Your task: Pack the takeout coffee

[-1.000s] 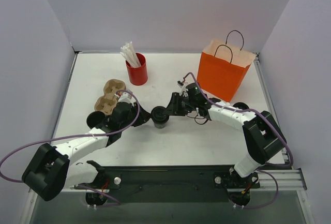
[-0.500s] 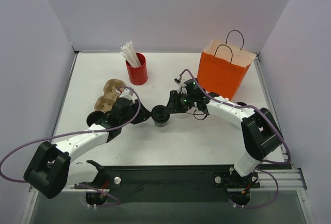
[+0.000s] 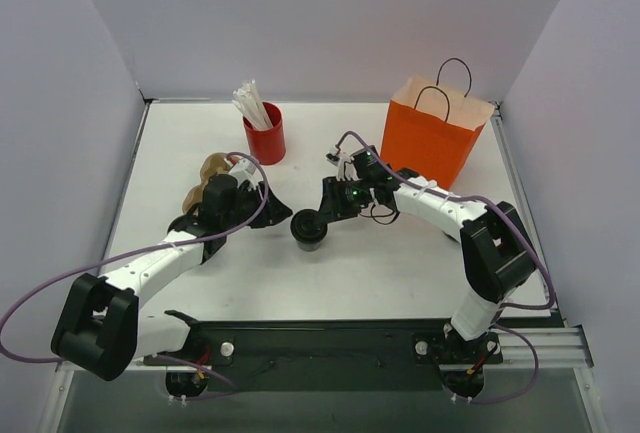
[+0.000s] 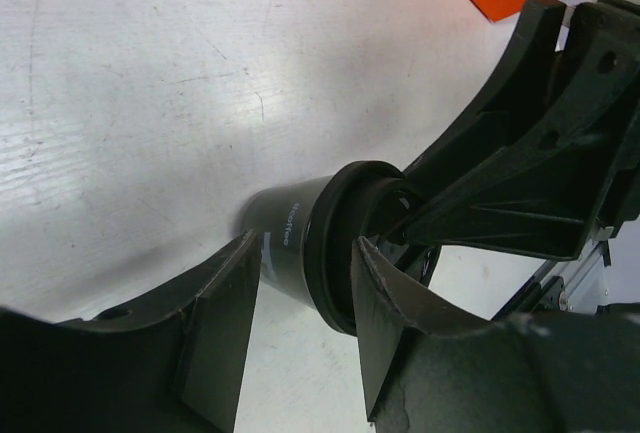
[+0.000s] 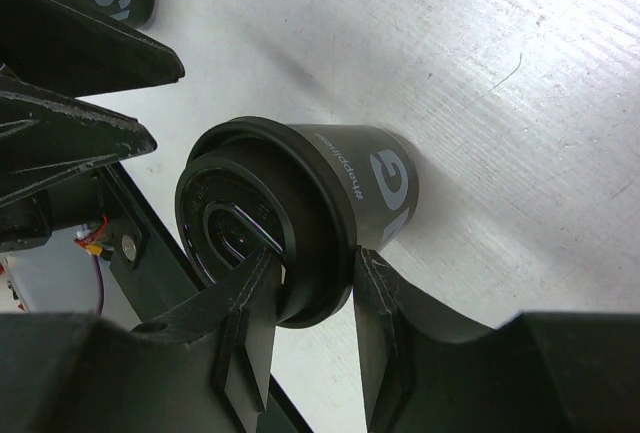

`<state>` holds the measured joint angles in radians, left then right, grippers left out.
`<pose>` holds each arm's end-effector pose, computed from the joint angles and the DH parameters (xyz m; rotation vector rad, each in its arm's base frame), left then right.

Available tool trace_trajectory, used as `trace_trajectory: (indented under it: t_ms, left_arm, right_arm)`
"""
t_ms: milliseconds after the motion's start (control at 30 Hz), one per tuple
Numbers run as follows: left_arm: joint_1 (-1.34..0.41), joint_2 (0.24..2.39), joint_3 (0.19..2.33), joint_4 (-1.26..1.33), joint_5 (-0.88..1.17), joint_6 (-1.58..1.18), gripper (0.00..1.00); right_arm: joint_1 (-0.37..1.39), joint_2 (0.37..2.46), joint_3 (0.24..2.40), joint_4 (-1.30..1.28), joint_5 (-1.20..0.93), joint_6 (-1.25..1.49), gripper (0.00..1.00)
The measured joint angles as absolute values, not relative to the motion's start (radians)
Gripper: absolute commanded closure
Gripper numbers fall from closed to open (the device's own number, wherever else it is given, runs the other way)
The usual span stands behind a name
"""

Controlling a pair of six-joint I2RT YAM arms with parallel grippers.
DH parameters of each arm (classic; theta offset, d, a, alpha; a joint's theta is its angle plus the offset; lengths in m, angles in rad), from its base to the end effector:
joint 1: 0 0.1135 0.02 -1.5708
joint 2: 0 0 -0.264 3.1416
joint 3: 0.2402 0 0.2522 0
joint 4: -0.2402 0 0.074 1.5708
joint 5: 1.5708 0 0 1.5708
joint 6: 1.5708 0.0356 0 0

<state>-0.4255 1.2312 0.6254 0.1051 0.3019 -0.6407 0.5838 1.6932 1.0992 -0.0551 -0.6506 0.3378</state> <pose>0.2346 -0.1179 0.2204 -0.0388 2.1922 -0.9438 0.2971 0.2221 0.2263 -0.6675 2.2456 1.2081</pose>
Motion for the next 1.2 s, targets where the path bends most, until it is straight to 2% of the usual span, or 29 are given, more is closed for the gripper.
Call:
trace_trajectory:
  t_ms: [233,1000,1200]
  left_arm:
    - [-0.426,1.260,0.625,0.157,0.362,-0.617,0.49]
    - [-0.431,1.286,0.541,0.257,0.360,-0.632,0.50]
    - [-0.451,1.289,0.522,0.307,0.341,-0.648,0.54]
  right_arm:
    - [0.584,1.705,1.127,-0.109,-0.665,0.313,0.85]
    - [0.584,1.716,1.143,-0.142,-0.689,0.290,0.86]
    - [0.584,1.716,1.140,-0.138,-0.688,0.298,0.86]
